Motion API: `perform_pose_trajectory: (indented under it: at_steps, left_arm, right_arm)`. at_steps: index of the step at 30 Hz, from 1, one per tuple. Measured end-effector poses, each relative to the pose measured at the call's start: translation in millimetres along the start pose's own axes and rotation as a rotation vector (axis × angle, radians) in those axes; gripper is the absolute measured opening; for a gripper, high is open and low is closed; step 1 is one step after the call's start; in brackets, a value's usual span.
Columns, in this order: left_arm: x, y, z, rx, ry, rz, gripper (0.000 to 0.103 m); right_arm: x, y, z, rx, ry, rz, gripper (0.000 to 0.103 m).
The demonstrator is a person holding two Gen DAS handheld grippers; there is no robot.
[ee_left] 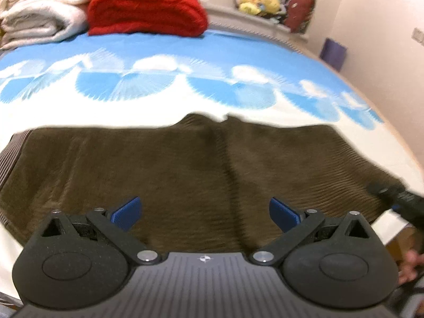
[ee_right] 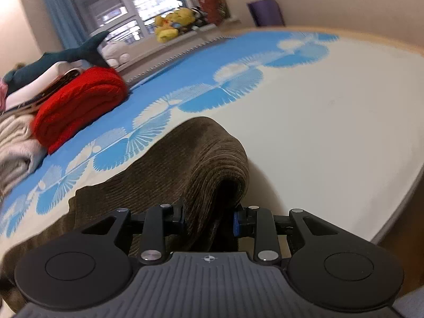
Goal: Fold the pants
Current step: 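Grasp the leg hems of the brown pants with the right gripper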
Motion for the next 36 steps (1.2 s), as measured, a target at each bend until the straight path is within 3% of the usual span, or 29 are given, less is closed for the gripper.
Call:
perform_pose_trajectory:
  at_steps: [3,7,11,14,17,21,23,25,28,30,32,34,36]
  left_arm:
    - [8.1,-38.3,-15.4,-0.071,-0.039,0.056,0.103]
    - [3.4,-86.8,-10.0,-0.192,-0.074,0.12,0.103]
    - [-14.1,-107.6,9.9,-0.259,-0.007,0.102,0.103]
    - [-19.9,-87.4,9.8,-0.179,0.033,0.069,0.103]
    - [-21.5,-46.5,5.1,-0.035,0.06,0.023,0.103]
    - [-21.0,13.4,3.0,0.108,0.102,-0.03,0.103]
    - [-13.2,40.9,2.7,0.155,0.098,-0.036,0.103]
    - [-2.7,66.7,-2.8,0.195,0.082,-0.012,0.103]
    - [15.5,101.5,-12.8,0.298,0.037,0.098,0.103]
    - [21.2,120.4,-28.6,0.38,0.02,0.197,0.103]
    - [21.2,123.1,-53.5,0.379,0.016,0.327,0.103]
    - [21.3,113.6,-78.5,0.324,0.008,0.378,0.103]
    - [10.9,94.8,-96.1,0.248,0.053,0.438,0.103]
  right_arm:
    - [0.9,-3.8,-5.6,-0.051,0.025,-0.02,0.032]
    - [-1.1,-17.0,-15.7,-0.167,0.094,-0.056,0.032]
    - [-6.5,-32.5,-19.6,-0.273,0.163,-0.059,0.032]
    - [-8.9,-36.4,-17.5,-0.291,0.181,-0.041,0.032]
    - [-8.6,-28.3,-14.1,-0.244,0.162,-0.014,0.032]
    - [-13.5,-18.5,-10.0,-0.201,0.15,0.087,0.032]
    - [-10.9,-2.8,-7.4,-0.148,0.109,0.133,0.029]
    - [2.1,34.6,-2.3,0.002,0.005,0.126,0.026]
    - [28.2,118.8,23.1,0.318,-0.148,0.012,0.025]
    - [40.1,167.8,52.3,0.503,-0.2,-0.076,0.025]
    - [45.2,202.8,87.4,0.665,-0.207,-0.142,0.025]
    - [44.0,217.4,114.7,0.759,-0.185,-0.183,0.025]
    - [40.2,221.0,129.0,0.791,-0.135,-0.222,0.025]
Point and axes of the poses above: each gripper's, at about its wrist camera, not at the fingertips, and x roughly against the way its jaws point, y to its left, z to its underside, the point moved 1 cm from there along -x, roughly the way its jaws point, and after that the axes turned 12 degrees about -x, right-handed, at the moved point
